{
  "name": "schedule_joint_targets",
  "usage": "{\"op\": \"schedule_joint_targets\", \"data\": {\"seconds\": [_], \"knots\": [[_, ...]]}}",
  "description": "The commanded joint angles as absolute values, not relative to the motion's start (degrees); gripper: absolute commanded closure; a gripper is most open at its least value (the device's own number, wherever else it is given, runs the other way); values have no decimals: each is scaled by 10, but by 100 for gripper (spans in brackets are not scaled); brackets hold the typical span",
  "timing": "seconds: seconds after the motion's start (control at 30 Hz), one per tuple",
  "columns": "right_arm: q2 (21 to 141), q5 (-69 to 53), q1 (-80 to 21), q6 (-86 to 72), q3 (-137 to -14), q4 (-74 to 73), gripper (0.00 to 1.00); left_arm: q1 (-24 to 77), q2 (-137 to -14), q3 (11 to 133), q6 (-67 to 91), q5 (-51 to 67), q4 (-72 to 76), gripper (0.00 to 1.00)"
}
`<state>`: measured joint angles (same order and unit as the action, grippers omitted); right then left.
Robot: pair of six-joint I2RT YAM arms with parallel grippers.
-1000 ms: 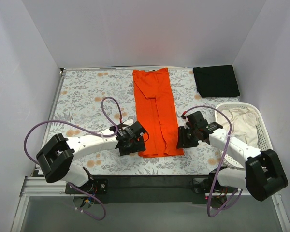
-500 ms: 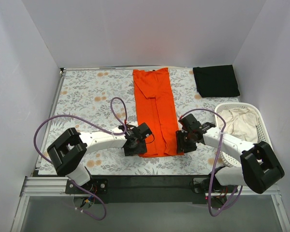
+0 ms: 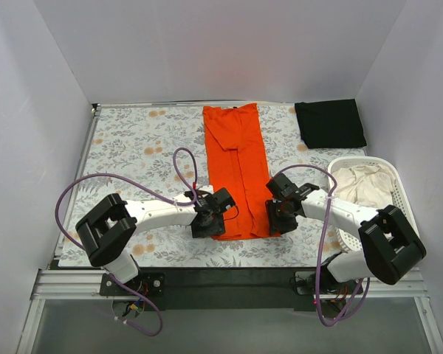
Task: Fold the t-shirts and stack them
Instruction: Fold the tshirt
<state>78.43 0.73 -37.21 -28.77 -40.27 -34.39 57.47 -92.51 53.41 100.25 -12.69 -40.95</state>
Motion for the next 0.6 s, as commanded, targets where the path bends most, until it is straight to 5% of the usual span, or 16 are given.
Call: {"op": "schedule_joint_targets", "data": {"seconds": [0.0,0.27,0.57], "knots": [[804,27,-390,-309,-403,-351,60,582,-946,527,1008,-120,-403,49],[804,33,-393,-315,-380,-354,80,582,-944,509,1016,-104,-396,56],[806,34,-393,-310,-384,-354,86,582,-963,512,1012,-91,-391,60]]}}
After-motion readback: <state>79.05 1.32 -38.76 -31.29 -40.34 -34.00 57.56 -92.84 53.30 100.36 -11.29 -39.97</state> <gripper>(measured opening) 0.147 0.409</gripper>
